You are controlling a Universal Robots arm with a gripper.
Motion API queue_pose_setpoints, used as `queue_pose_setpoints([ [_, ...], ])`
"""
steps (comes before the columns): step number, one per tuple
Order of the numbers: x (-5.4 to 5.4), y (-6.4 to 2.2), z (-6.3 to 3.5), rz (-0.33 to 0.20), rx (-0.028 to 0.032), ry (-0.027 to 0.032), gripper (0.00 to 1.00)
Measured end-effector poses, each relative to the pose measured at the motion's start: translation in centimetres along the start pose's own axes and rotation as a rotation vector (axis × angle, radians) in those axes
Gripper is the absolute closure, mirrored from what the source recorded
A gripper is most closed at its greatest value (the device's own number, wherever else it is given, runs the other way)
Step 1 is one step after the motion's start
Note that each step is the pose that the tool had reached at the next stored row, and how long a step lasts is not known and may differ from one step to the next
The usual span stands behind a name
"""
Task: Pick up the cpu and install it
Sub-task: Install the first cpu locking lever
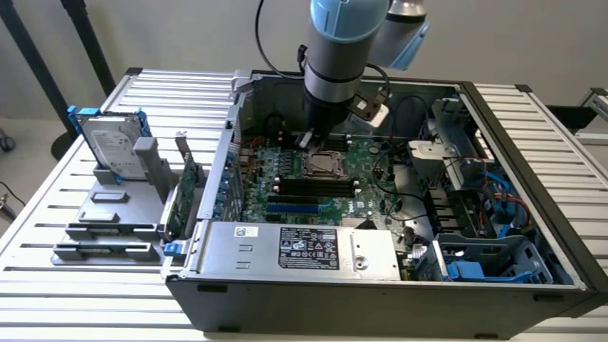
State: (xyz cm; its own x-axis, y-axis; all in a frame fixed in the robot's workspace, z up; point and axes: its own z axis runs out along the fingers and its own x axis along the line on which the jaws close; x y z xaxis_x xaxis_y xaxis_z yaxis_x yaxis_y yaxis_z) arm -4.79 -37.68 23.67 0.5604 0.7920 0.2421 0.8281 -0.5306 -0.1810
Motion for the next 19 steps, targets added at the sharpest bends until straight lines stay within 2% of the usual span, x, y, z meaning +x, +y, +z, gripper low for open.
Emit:
queue_pose_setpoints([
  [13, -3.0, 0.46, -1.2, 0.0, 0.0002, -0.0004, 0.89],
  [16, -3.5, 0.66, -1.62, 0.001, 0.0031, -0.0023, 0.89],
  [19, -3.7, 0.61, -1.69, 0.004, 0.0087, -0.006, 0.89],
])
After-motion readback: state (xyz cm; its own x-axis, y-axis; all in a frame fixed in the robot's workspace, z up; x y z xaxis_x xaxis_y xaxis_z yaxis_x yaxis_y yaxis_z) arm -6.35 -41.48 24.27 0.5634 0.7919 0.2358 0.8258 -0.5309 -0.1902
